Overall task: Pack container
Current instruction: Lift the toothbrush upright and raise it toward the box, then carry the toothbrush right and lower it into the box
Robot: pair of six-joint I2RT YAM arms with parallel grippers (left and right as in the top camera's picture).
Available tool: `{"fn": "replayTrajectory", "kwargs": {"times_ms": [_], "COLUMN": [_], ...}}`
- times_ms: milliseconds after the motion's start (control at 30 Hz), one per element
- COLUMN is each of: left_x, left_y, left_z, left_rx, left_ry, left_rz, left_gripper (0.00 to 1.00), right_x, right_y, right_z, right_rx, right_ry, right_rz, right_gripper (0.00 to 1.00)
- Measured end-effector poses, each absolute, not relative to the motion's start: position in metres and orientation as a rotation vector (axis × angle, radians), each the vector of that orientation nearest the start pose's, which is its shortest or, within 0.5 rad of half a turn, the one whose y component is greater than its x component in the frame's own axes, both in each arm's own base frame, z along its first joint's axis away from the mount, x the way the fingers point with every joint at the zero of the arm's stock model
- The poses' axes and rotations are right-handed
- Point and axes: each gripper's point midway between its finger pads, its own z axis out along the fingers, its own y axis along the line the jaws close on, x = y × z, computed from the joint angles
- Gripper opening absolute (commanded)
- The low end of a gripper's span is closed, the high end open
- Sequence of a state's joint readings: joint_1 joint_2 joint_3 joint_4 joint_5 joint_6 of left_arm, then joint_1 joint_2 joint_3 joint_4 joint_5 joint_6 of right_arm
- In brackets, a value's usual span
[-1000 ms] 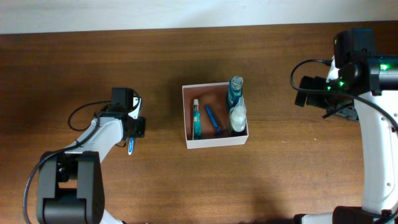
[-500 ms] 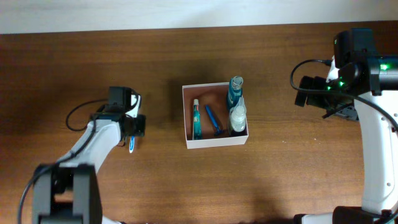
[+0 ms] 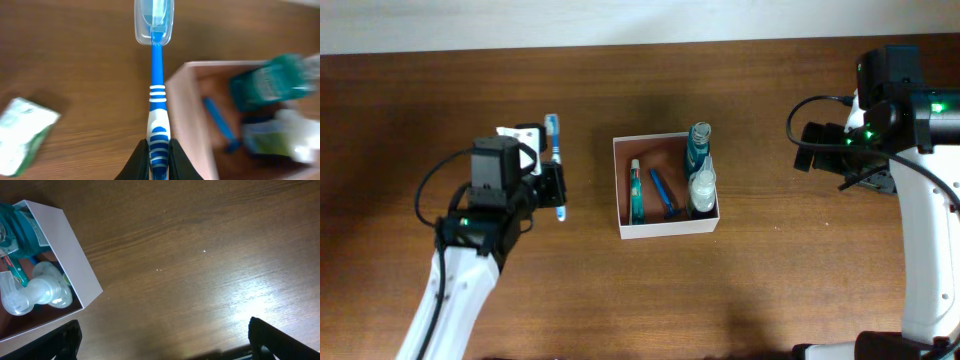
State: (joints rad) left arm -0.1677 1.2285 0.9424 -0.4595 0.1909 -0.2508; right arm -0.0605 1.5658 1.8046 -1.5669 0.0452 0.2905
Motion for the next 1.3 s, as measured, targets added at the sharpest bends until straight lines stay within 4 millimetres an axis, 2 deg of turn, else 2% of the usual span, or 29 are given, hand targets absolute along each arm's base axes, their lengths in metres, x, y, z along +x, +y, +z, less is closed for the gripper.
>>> {"fn": "replayTrajectory", "kwargs": {"times_ms": [200, 433, 700, 933, 1133, 1300], "left_x": [0.342, 0.338, 0.344, 0.362, 0.366, 0.366], "left_y": [-0.129, -0.157, -0.180, -0.200, -0.220, -0.228], "left_z": [0.221, 0.241, 0.235, 0.227, 0.206, 0.186], "left_rx": [0.033, 0.073, 0.108, 0.140, 0.190, 0.192], "left_ry": [2.292, 2.298, 2.442, 2.544, 2.581, 2.630], "left_rz": [-0.546, -0.582, -0.545, -0.478, -0.432, -0.401], "left_gripper": [0.01, 0.01, 0.01, 0.01, 0.01, 0.01], "right_x": [0.300, 0.300, 0.300, 0.300, 0.300, 0.300], "right_y": [-0.026, -0.026, -0.026, -0.026, -0.026, -0.026], "right_z": [0.255, 0.255, 0.255, 0.255, 0.255, 0.255], "right_rx": [0.514, 0.514, 0.514, 0.514, 0.514, 0.514], "right_ry": [2.850, 2.850, 2.850, 2.850, 2.850, 2.850], "right_rz": [-0.024, -0.024, -0.025, -0.025, -0.025, -0.025], "right_gripper": [0.98, 0.98, 0.98, 0.98, 0.98, 0.98]}}
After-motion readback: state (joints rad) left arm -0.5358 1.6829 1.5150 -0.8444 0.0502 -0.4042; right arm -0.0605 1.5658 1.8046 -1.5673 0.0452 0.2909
